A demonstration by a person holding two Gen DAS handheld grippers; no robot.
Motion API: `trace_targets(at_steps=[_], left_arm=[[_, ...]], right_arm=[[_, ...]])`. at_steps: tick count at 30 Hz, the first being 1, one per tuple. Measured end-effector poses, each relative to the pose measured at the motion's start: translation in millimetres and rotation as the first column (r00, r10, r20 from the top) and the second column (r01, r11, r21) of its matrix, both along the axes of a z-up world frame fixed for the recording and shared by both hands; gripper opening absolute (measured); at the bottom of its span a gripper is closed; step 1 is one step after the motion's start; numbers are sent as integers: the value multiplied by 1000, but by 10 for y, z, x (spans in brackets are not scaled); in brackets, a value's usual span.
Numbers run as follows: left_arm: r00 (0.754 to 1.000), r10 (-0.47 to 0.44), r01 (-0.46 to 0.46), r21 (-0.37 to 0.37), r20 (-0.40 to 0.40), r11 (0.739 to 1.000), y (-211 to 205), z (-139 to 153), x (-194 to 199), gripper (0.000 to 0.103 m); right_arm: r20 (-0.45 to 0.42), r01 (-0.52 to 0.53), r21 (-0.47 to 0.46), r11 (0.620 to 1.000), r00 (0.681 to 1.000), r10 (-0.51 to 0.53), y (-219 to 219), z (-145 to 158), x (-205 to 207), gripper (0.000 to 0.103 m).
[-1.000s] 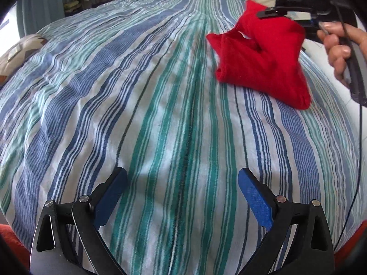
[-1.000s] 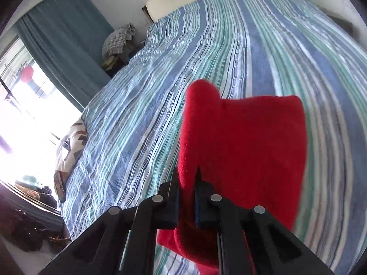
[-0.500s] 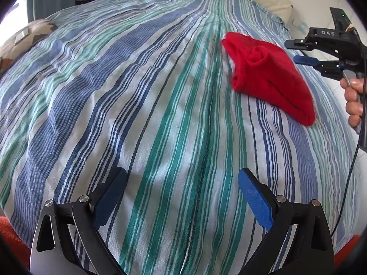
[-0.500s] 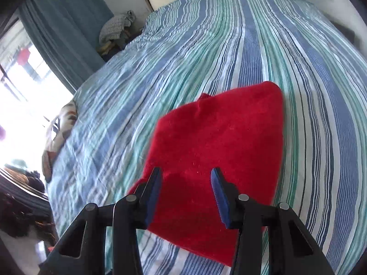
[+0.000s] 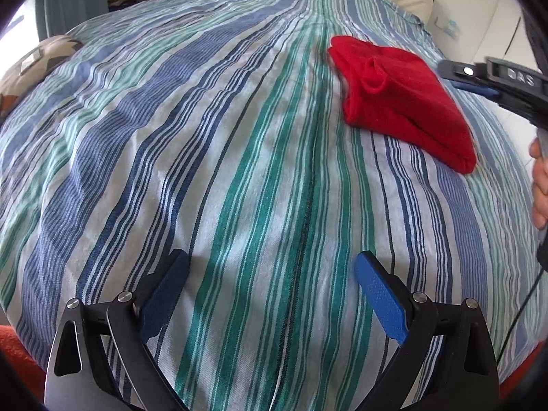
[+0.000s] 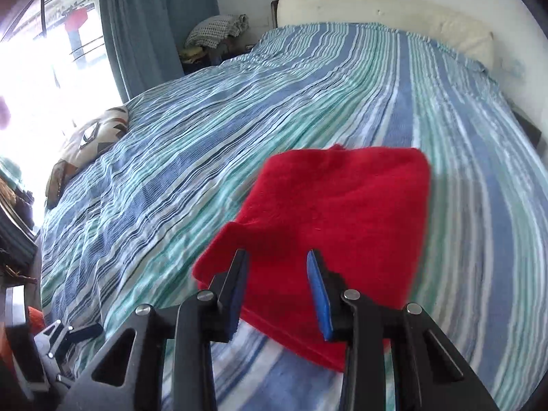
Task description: Fold small clothes
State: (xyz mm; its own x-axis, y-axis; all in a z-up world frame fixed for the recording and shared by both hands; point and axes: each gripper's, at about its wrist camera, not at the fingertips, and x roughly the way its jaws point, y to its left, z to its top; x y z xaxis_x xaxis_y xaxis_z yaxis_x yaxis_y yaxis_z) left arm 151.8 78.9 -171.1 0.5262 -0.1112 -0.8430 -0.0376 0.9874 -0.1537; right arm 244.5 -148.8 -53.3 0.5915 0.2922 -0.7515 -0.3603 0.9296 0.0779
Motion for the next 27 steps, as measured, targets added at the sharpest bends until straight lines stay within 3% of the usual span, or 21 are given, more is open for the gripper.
trace_targets(at_steps=[2,4,7,12,14,16,21,27], left_arm=[[1000,1,-1,2,1,1000,-2,-8,-2,98],[1000,-2,2,14,5,1000,-16,-25,-6,99],[1000,-21,20,51,19,999,-73,-80,-36,102],[996,-50,41,125,73,991,-158,-119,-105,102],[995,-50,39,130,83,991,-162,-128,-106,103],[994,-50,37,130,94,991,-162,-137,-114,103],[987,-58,34,160,150,986,-207,-174,-178,103],[983,-75,43,185,170,982,-235,-186,-219,102]], right_arm=[[11,35,-39,999,999,-35,-192,4,-91,36],[-54,91,-60,994,994,-94,-375,-213,-87,36],[-274,152,-38,988,949,-157,-568,-800,-3,38],[-169,208,0,978,964,-205,-631,-641,-411,42],[-122,240,41,970,965,-233,-702,-529,-718,60],[-80,280,49,959,958,-276,-805,-500,-1062,71],[-109,448,-68,891,885,-453,-1107,-823,-1678,79],[-38,394,-161,905,914,-405,-957,-989,-1757,98]])
